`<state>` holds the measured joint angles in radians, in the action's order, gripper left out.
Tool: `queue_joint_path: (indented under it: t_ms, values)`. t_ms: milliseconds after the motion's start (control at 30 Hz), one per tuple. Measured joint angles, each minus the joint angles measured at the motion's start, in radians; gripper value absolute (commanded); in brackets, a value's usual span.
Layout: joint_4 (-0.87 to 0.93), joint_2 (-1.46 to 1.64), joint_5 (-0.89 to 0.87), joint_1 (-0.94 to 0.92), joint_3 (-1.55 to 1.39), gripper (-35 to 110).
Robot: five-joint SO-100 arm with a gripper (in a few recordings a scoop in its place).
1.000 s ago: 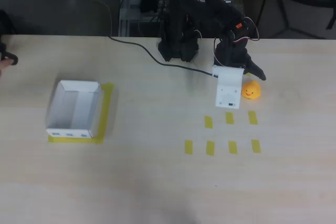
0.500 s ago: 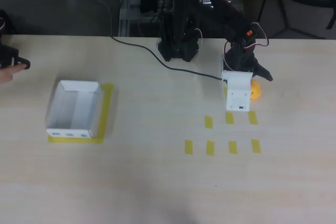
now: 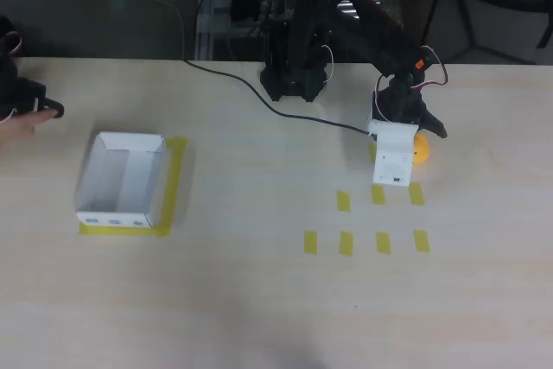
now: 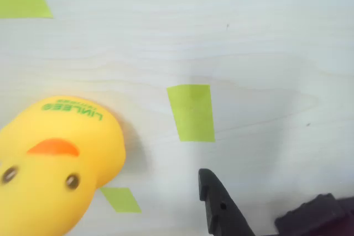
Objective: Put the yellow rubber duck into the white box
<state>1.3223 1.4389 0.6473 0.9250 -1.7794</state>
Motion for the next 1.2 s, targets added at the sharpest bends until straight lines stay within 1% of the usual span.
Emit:
queue_joint_path:
  t_ms: [367,1067,1133,1200]
  values:
    - [-0.052,-0.057,-0.064,0.021,0.011,65]
    - [-0.055,-0.222,-0.120,0.051,0.170,64]
    - [-0.055,-0.239,-0.129,0.055,0.186,58]
    - [-0.057,-0.247,-0.135,0.055,0.198,40]
